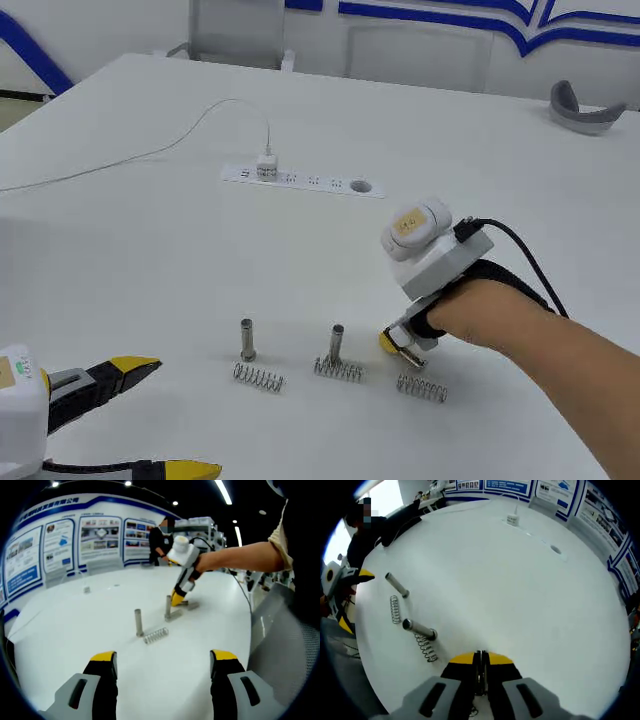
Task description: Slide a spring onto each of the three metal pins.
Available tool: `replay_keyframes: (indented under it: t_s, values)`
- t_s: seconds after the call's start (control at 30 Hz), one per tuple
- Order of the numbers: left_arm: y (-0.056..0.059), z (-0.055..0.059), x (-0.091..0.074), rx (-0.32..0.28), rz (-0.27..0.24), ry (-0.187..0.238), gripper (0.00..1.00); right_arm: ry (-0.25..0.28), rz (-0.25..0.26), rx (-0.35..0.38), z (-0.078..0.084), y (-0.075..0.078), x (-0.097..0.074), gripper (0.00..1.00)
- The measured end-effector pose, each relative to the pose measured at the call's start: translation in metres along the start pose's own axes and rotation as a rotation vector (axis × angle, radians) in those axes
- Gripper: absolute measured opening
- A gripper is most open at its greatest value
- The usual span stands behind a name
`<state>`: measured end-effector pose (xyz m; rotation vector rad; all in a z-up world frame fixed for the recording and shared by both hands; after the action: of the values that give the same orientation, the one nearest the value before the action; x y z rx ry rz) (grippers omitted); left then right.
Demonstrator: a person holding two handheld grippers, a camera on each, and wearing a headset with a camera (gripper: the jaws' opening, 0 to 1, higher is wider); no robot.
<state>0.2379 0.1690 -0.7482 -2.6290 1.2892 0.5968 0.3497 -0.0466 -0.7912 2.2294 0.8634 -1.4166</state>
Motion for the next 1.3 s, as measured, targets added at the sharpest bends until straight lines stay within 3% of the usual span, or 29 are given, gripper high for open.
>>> replay_keyframes:
  t_s: [0.27,1.3]
  values:
    - [0.003,-0.002,0.002,0.004,0.005,0.002,0.76,0.084,-0.029,0.072,0.002,0.002,-0.002,0.09]
    - [0.005,-0.008,0.001,0.019,0.011,0.019,0.76,0.176,0.021,0.037,0.011,-0.007,-0.040,0.09]
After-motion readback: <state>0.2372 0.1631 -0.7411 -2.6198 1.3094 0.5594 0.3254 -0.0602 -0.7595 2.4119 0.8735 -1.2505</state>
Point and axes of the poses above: the centre of the closed fingertips' face, and the gripper's own axes: x roughly forward along the fingers, y roughly to its right, z roughly out of its underside, the point moved 2 cm from there along -x, roughly backward along the fingers, and after that the axes turned 3 degrees about -z, right-handed, at the moved point
